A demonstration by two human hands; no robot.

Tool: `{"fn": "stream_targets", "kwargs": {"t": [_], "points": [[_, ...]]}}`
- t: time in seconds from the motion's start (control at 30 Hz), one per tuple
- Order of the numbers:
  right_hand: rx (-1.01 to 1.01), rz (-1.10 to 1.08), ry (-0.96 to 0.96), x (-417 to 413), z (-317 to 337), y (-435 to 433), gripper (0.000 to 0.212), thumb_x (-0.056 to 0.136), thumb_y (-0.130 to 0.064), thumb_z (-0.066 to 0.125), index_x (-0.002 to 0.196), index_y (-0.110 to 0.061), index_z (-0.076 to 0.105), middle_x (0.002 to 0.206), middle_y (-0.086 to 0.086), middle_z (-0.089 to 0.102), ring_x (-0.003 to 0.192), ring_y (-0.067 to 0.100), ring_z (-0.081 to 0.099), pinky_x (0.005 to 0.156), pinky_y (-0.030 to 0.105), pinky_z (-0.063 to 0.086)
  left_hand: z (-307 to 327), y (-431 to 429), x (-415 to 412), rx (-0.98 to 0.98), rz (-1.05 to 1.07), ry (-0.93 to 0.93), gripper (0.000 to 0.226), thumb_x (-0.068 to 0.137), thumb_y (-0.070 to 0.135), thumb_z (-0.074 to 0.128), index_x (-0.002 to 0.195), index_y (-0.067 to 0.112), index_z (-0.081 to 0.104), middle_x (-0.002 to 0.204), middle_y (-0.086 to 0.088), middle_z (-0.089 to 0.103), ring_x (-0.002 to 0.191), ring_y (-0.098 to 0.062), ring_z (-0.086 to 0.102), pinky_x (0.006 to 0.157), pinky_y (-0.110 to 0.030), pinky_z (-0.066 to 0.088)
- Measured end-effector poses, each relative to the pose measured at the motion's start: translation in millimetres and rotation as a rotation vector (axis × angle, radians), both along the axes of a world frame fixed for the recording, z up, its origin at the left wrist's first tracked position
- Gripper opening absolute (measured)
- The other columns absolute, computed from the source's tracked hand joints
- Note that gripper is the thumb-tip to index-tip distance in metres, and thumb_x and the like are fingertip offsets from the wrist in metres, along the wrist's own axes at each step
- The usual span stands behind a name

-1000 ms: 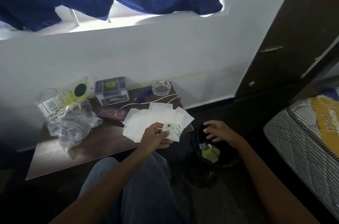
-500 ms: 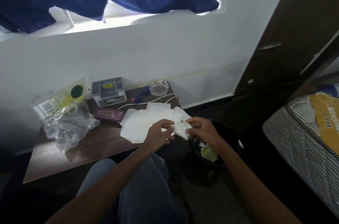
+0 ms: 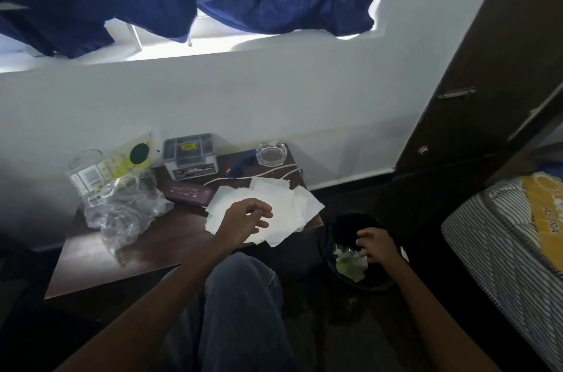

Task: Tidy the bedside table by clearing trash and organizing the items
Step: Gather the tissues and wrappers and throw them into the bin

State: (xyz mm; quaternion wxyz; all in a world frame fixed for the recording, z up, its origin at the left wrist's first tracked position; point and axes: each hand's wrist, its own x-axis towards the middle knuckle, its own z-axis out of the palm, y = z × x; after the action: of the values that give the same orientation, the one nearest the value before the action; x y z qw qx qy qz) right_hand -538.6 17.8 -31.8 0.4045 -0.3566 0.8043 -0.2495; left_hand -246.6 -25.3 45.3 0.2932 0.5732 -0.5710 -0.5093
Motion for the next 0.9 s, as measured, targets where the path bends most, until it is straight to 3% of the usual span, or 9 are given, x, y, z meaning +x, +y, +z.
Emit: {"fn": "stream_targets", "kwargs": {"t": [0.07,0.33,0.43,0.5,0.57,0.63,0.7,0.8,0.9], "points": [[0.012,0.099,-0.130,14,8,-2,0.022,0.086,0.003,0.056,0.107,0.004,0.060,0.077,0.015,0.062,0.046,0.013,0.058,0.044,0.021,0.046,0,-1,12,0.011,0.033,0.008,0.031,0.092,0.000,0.039,0.082,0.018,0.061,0.086,0.000,0.067,0.072,-0.016,0.063,0.065,-0.024,0.045],[-0.075,0.420,-0.229,90,60,-36,0.012,0.086,-0.007,0.061,0.097,-0.008,0.066,0.091,0.012,0.071,0.070,0.020,0.065,0.057,0.021,0.047,-9,-6,87,0.002,0.245,0.009,0.028,0.090,-0.003,0.041,0.080,0.014,0.061,0.082,-0.001,0.066,0.059,-0.004,0.061,0.058,-0.020,0.045],[-0.097,0.495,-0.250,122,75,-47,0.013,0.086,-0.008,0.060,0.097,-0.010,0.066,0.092,0.009,0.072,0.074,0.019,0.067,0.061,0.022,0.049,-11,-5,124,-0.052,0.363,-0.030,0.026,0.086,-0.007,0.044,0.083,0.008,0.065,0.079,0.001,0.067,0.058,0.003,0.061,0.058,-0.011,0.047],[-0.098,0.533,-0.260,142,79,-54,0.014,0.087,-0.009,0.059,0.098,-0.011,0.067,0.093,0.008,0.072,0.076,0.019,0.068,0.062,0.022,0.050,-15,-6,149,-0.088,0.449,-0.076,0.029,0.084,-0.006,0.049,0.077,0.017,0.065,0.079,0.004,0.067,0.071,-0.002,0.063,0.065,-0.009,0.047],[-0.095,0.577,-0.260,163,81,-61,0.014,0.088,-0.010,0.057,0.099,-0.011,0.067,0.094,0.008,0.072,0.077,0.020,0.069,0.065,0.025,0.051,-21,-6,173,-0.111,0.584,-0.109,0.025,0.083,-0.003,0.054,0.081,0.019,0.065,0.089,-0.002,0.069,0.088,-0.018,0.065,0.079,-0.024,0.050],[-0.080,0.620,-0.251,183,80,-64,0.014,0.087,-0.009,0.057,0.098,-0.012,0.067,0.094,0.009,0.072,0.077,0.020,0.069,0.067,0.027,0.051,-24,-7,190,-0.150,0.753,-0.155,0.025,0.083,0.000,0.056,0.103,0.011,0.064,0.109,-0.009,0.064,0.102,-0.025,0.060,0.085,-0.033,0.048],[-0.058,0.653,-0.245,204,78,-65,0.014,0.087,-0.009,0.057,0.098,-0.010,0.067,0.094,0.010,0.072,0.075,0.019,0.068,0.066,0.026,0.051,-26,-11,206,-0.163,0.891,-0.226,0.042,0.081,0.005,0.060,0.123,0.008,0.054,0.124,-0.013,0.054,0.112,-0.029,0.053,0.093,-0.038,0.044],[-0.027,0.688,-0.253,228,74,-65,0.014,0.087,-0.007,0.056,0.097,-0.009,0.067,0.091,0.009,0.071,0.070,0.017,0.067,0.063,0.025,0.050,-34,-24,225,-0.114,0.864,-0.341,0.067,0.078,0.020,0.071,0.137,0.013,0.041,0.141,-0.018,0.038,0.126,-0.036,0.041,0.104,-0.046,0.035],[-0.006,0.713,-0.257,244,72,-64,0.015,0.087,-0.005,0.055,0.097,-0.008,0.066,0.091,0.009,0.071,0.070,0.016,0.066,0.062,0.024,0.050,-43,-34,232,0.029,0.802,-0.309,0.079,0.078,0.033,0.073,0.143,0.019,0.031,0.152,-0.017,0.016,0.132,-0.042,0.031,0.107,-0.048,0.030]]}}
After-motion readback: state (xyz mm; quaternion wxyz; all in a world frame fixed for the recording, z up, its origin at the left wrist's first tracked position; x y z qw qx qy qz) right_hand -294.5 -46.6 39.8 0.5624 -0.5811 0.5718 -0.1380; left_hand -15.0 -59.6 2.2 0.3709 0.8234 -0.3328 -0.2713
